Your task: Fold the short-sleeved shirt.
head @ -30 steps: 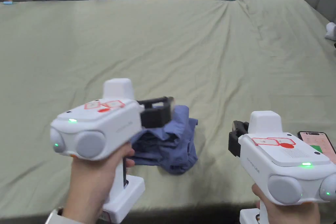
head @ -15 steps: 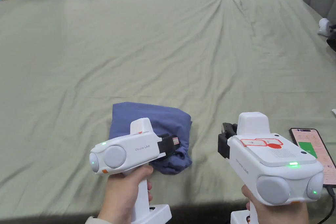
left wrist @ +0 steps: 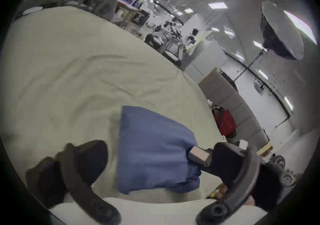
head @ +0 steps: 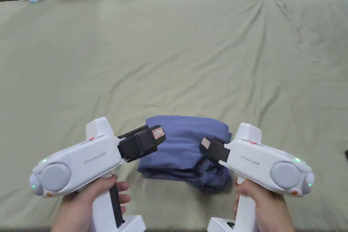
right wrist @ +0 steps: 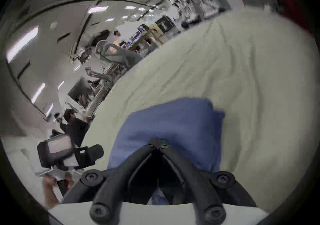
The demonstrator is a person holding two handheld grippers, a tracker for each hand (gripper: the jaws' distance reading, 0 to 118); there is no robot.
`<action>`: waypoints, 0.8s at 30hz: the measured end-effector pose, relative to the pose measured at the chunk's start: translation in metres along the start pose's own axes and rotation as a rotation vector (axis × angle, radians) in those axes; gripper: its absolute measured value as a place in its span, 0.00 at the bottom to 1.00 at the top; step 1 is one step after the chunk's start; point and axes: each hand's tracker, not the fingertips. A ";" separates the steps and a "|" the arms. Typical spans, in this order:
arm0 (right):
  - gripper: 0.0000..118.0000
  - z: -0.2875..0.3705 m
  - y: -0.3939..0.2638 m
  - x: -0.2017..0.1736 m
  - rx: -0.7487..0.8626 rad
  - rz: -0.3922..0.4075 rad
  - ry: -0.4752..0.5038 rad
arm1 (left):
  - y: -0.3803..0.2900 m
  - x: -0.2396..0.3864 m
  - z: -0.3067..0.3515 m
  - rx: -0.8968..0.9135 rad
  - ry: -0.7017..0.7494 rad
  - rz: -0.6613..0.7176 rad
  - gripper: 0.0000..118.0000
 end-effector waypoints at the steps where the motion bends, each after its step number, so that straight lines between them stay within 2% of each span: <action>1: 0.00 -0.004 -0.002 0.006 -0.005 0.012 -0.056 | 0.002 -0.009 -0.004 -0.010 -0.013 0.045 0.97; 2: 0.00 -0.003 -0.003 0.007 0.004 0.055 -0.133 | 0.002 -0.017 -0.011 -0.047 -0.038 0.093 0.97; 4: 0.00 0.002 -0.002 0.001 0.042 0.178 -0.196 | -0.004 -0.033 -0.029 -0.130 -0.087 0.193 0.97; 5: 0.00 0.004 -0.001 -0.004 0.041 0.207 -0.229 | -0.008 -0.036 -0.037 -0.148 -0.113 0.229 0.96; 6: 0.00 0.004 0.001 -0.009 0.031 0.242 -0.253 | -0.012 -0.039 -0.051 -0.187 -0.157 0.263 0.91; 7: 0.00 0.004 0.000 -0.017 0.028 0.289 -0.271 | -0.016 -0.039 -0.065 -0.235 -0.216 0.294 0.82; 9: 0.00 0.004 -0.001 -0.028 0.027 0.365 -0.317 | -0.025 -0.029 -0.090 -0.268 -0.236 0.287 0.60; 10: 0.00 0.003 -0.003 -0.034 0.029 0.391 -0.348 | -0.027 -0.023 -0.098 -0.253 -0.162 0.233 0.49; 11: 0.00 0.002 -0.004 -0.039 0.029 0.416 -0.379 | -0.024 -0.024 -0.100 -0.217 -0.127 0.228 0.38; 12: 0.00 0.001 -0.005 -0.046 0.029 0.445 -0.389 | -0.021 -0.026 -0.100 -0.205 -0.122 0.268 0.32; 13: 0.00 0.001 -0.006 -0.055 0.037 0.468 -0.401 | -0.017 -0.028 -0.096 -0.209 -0.136 0.294 0.30; 14: 0.00 0.001 -0.008 -0.066 0.045 0.504 -0.425 | -0.016 -0.023 -0.090 -0.206 -0.138 0.261 0.28; 16: 0.00 -0.005 -0.012 -0.090 0.059 0.575 -0.424 | -0.009 -0.016 -0.077 -0.198 -0.092 0.111 0.26; 21: 0.00 -0.037 -0.027 -0.165 0.094 0.654 -0.425 | 0.022 -0.043 -0.030 -0.133 -0.043 0.053 0.26; 24: 0.00 -0.066 -0.038 -0.207 0.100 0.676 -0.389 | 0.047 -0.079 0.005 -0.102 -0.013 0.042 0.26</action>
